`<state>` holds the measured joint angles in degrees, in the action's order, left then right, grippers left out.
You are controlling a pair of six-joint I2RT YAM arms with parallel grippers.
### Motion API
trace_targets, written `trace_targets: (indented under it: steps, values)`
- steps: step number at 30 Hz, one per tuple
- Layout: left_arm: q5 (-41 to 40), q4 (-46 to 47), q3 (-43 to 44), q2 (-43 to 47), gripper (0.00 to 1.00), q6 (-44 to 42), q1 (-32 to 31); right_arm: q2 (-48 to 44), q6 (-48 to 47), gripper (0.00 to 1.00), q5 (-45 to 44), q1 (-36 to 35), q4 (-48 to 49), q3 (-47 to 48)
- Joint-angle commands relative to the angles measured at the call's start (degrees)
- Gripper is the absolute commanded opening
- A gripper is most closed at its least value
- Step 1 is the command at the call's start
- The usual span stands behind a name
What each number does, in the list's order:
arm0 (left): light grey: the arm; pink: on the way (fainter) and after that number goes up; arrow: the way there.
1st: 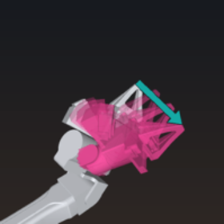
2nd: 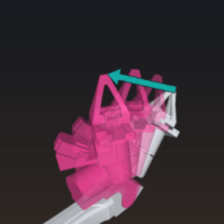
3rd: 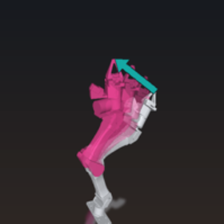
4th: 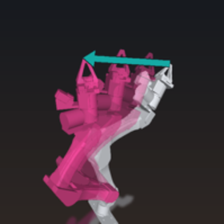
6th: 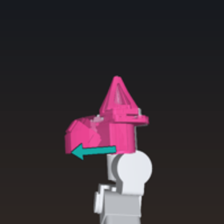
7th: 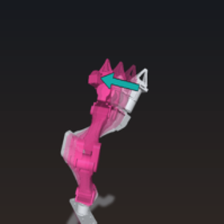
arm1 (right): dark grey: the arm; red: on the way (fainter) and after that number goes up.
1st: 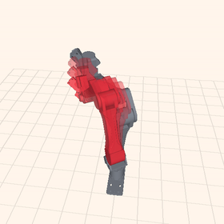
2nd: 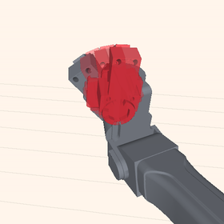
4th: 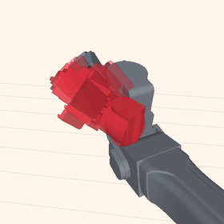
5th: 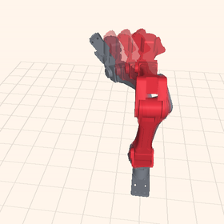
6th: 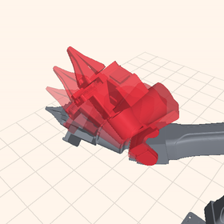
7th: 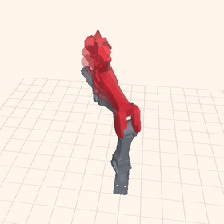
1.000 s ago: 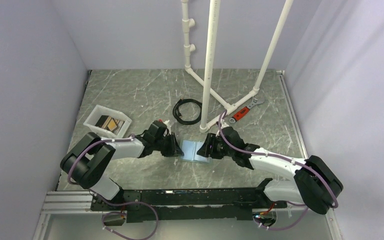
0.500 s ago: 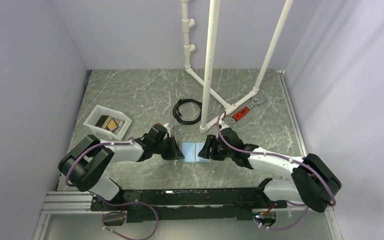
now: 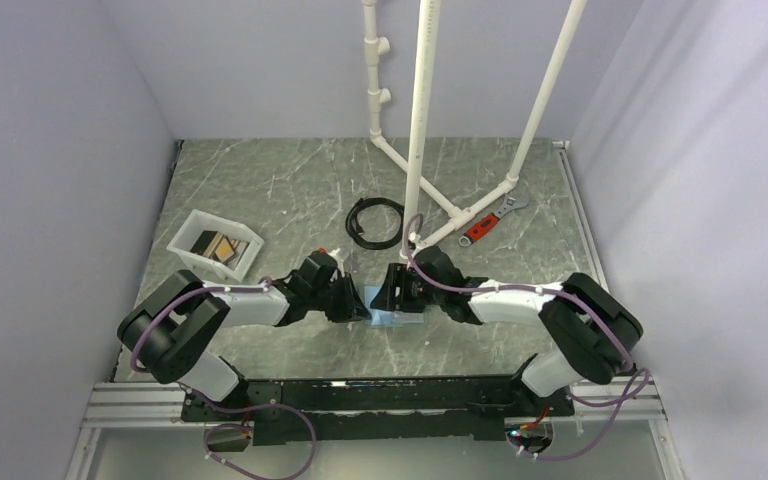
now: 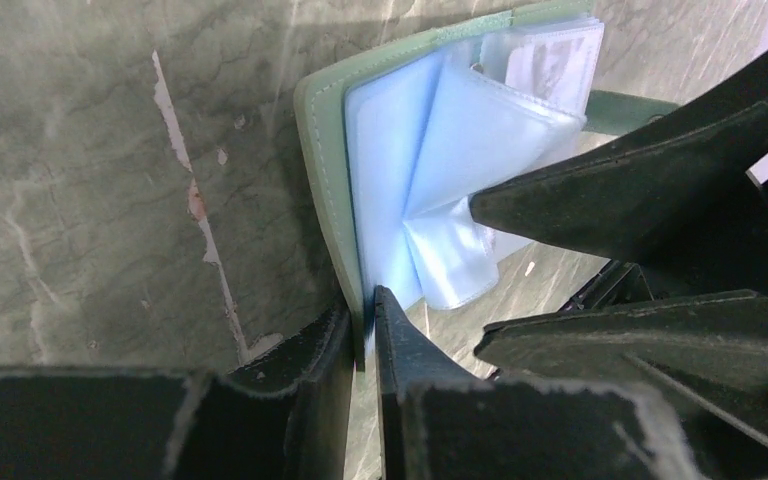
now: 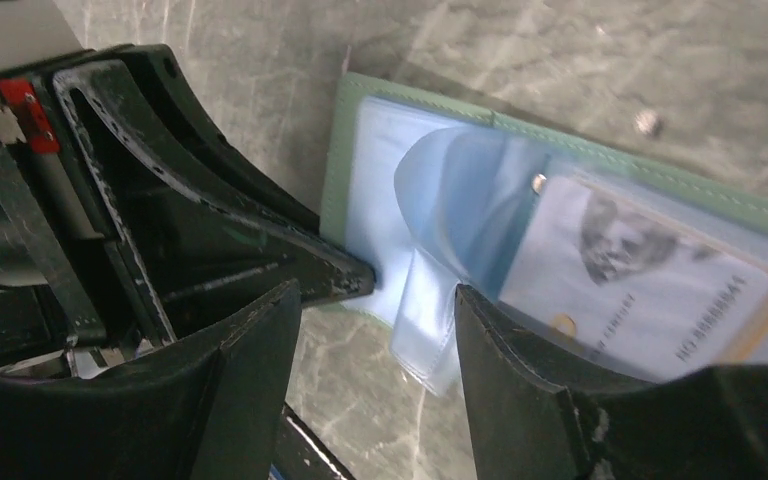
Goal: Put the credit cards into the card holder
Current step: Open the card holder at the center of the board.
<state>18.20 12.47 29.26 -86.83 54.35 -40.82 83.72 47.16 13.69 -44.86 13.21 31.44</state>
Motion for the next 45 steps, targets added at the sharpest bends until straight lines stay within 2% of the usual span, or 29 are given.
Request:
trace_targets:
  steps: [1, 8, 17, 20, 24, 26, 29, 30, 33, 38, 45]
  values:
    - [-1.06, 0.63, -0.49, 1.12, 0.18, 0.39, -0.49, 2.34, 0.38, 0.62, 1.76, -1.79, 6.4, 4.34]
    - [-2.67, -5.21, 0.27, 5.56, 0.24, -1.85, -0.47, 4.99, 1.83, 0.63, 3.64, -3.24, 10.84, 3.43]
    - [-3.53, -9.55, 0.55, 10.33, 0.31, -3.15, -0.32, 3.74, -0.99, 0.66, 7.69, -6.03, 15.45, 4.53]
    - [-4.59, -11.4, 0.36, 13.2, 0.4, -3.08, -0.02, 5.0, 1.07, 0.67, 10.78, -6.03, 19.96, 3.96]
    - [-5.87, -17.14, 0.9, 18.98, 0.59, -3.84, 1.09, 3.47, 3.85, 0.66, 15.5, -6.03, 26.54, 2.7]
    - [-4.49, -18.02, 1.13, 20.45, 0.64, -4.05, 1.93, -0.22, 1.16, 0.67, 12.21, -5.96, 19.54, 3.69]
    - [0.09, -17.61, 2.95, 18.82, 0.68, -5.48, 2.41, -6.47, -2.92, 0.68, -0.11, -5.63, -0.62, 6.54]
    - [0.66, -17.52, 4.07, 17.31, 0.69, -5.96, 2.45, -8.71, -2.8, 0.68, -3.23, -5.05, -6.53, 6.38]
    - [0.7, -16.65, 5.07, 14.28, 0.69, -6.4, 2.41, -12.4, -1.49, 0.68, -6.73, -2.83, -12.15, 3.9]
    - [-0.57, -15.79, 6.32, 8.44, 0.69, -7.64, 2.41, -14.53, -1.36, 0.68, -7.18, -0.33, -14.25, 0.75]
    - [-2.93, -14.3, 5.85, 3.16, 0.47, -6.98, 2.49, -11.41, -2.06, 0.66, -5.87, 1.62, -11.99, -0.4]
